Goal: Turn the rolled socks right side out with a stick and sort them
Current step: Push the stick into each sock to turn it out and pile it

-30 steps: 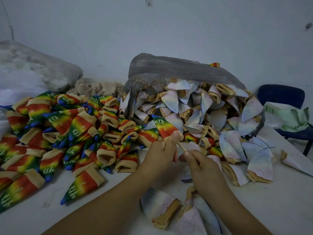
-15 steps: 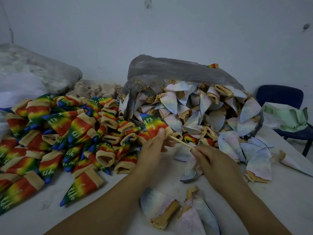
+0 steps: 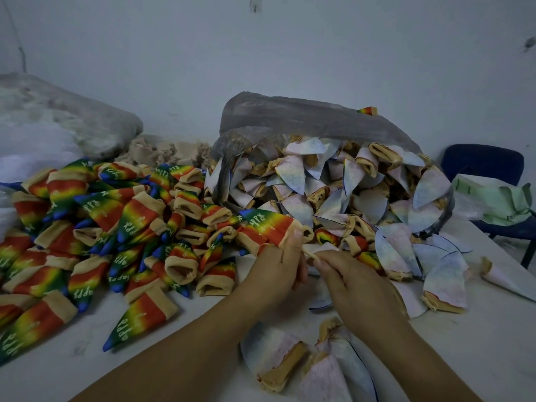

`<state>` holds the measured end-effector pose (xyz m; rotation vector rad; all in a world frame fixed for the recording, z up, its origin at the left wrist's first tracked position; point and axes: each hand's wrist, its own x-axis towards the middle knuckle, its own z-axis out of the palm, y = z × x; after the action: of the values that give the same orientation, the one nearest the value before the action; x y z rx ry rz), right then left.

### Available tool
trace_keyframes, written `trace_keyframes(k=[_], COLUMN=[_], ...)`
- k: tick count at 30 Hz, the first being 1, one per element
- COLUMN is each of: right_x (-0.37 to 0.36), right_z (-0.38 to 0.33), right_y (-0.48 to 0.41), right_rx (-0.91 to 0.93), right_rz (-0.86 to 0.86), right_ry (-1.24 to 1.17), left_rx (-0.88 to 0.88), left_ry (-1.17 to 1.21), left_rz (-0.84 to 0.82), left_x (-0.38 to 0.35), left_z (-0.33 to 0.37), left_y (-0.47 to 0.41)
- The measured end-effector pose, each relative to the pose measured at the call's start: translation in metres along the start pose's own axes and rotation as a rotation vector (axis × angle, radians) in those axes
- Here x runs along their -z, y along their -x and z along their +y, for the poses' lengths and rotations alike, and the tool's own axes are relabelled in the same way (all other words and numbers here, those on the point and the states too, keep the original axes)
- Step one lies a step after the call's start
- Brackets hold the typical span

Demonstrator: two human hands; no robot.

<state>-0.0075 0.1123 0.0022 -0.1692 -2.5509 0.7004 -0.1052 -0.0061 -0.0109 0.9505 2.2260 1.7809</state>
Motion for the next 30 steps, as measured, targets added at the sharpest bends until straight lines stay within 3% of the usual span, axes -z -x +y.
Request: trace_keyframes(k=[4,8,21,30], right_x=[-0.001,0.0,-0.005,-0.004], right_z=[0.008,0.017,0.023,0.025], right_y=[0.0,-0.002,0.002,0.003], right_rx=[-0.027,-0.021,0.009,0.001], right_rz=[0.037,0.152,0.124,0.148], right_ry=[-0.006,-0.039,0.111,0.124], left_rx=[-0.016,-0.093,0.141,0.109], left_ry=[0.094,0.006,0.34,0.207], left_rz=[-0.011,0.003,0.145,0.139], left_x=[-0.006,-0.002,0.011,0.01], left_z=[-0.002,-0.004,-0.018,-0.015], left_y=[0.002,0.001,-0.008,-0.01])
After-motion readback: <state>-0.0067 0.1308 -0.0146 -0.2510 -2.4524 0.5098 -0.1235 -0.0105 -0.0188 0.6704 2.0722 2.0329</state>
